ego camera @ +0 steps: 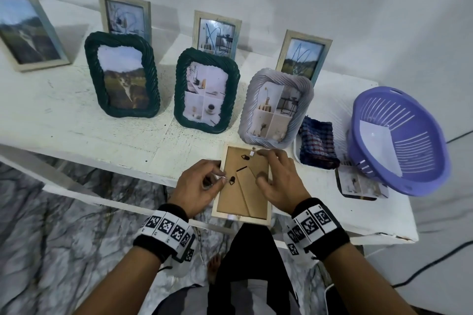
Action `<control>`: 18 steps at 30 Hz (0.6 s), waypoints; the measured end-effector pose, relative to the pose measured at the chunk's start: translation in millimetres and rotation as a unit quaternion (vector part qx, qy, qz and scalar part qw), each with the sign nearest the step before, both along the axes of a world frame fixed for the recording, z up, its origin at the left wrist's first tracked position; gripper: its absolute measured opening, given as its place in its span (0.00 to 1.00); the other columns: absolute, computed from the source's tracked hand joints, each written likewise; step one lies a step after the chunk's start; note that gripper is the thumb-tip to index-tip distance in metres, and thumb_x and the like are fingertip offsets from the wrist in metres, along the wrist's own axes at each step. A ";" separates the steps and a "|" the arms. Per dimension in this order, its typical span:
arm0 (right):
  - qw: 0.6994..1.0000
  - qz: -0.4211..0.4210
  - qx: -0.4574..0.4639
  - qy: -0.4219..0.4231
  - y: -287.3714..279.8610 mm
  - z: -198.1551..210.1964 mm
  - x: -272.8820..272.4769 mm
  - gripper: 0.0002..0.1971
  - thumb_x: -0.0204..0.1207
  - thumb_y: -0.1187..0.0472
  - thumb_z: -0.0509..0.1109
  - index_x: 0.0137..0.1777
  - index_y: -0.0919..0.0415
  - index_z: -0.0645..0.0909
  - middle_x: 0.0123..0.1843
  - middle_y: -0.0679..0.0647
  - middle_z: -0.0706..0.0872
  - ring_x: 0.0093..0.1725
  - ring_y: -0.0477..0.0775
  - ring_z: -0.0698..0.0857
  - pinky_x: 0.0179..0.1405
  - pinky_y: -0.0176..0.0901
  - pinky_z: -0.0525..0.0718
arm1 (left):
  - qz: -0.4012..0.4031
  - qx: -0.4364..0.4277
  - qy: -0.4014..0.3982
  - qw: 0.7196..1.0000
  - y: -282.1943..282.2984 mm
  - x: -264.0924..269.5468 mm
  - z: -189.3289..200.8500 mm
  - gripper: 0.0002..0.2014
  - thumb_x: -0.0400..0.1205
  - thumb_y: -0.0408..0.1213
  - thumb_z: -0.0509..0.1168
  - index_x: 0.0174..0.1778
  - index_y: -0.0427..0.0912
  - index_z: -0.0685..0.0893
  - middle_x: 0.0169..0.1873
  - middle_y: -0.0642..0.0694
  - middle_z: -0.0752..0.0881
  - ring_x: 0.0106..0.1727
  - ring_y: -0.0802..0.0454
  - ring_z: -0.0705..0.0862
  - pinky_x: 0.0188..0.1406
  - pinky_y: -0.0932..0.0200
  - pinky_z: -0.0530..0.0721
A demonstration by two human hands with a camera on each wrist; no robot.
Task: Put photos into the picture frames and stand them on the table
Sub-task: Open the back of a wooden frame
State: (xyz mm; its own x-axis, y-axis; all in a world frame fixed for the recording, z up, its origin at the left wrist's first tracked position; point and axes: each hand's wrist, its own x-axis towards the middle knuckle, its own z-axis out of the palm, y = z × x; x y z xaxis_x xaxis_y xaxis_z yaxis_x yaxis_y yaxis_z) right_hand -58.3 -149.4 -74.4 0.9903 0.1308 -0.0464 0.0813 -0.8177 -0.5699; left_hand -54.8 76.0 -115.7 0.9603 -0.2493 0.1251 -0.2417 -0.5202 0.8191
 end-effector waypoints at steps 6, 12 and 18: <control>0.997 0.071 -0.020 0.033 3.6 -10.3 -51.9 0.35 0.71 0.41 0.64 0.79 0.44 0.63 0.86 0.54 0.50 0.84 0.57 0.49 0.74 0.54 0.67 | 0.009 0.003 -0.005 1.000 -2.5 -1.5 -0.1 0.04 0.78 0.37 0.75 0.42 0.44 0.86 0.51 0.56 0.86 0.43 0.61 0.84 0.40 0.77 0.76; 0.999 0.032 -0.030 0.022 17.2 -23.2 -65.4 0.42 0.68 0.30 0.67 0.80 0.41 0.60 0.87 0.52 0.42 0.85 0.55 0.39 0.79 0.55 0.61 | 0.013 0.000 -0.011 1.000 -3.2 -1.9 0.0 0.04 0.78 0.37 0.75 0.44 0.44 0.86 0.46 0.52 0.87 0.43 0.63 0.84 0.41 0.70 0.80; 0.999 -0.027 0.012 0.020 32.9 -29.0 -68.2 0.38 0.70 0.33 0.59 0.81 0.40 0.59 0.86 0.55 0.37 0.85 0.59 0.39 0.82 0.58 0.53 | 0.003 0.000 0.001 1.000 -2.3 -1.8 2.9 0.04 0.79 0.39 0.74 0.45 0.45 0.85 0.44 0.51 0.87 0.41 0.60 0.85 0.42 0.59 0.85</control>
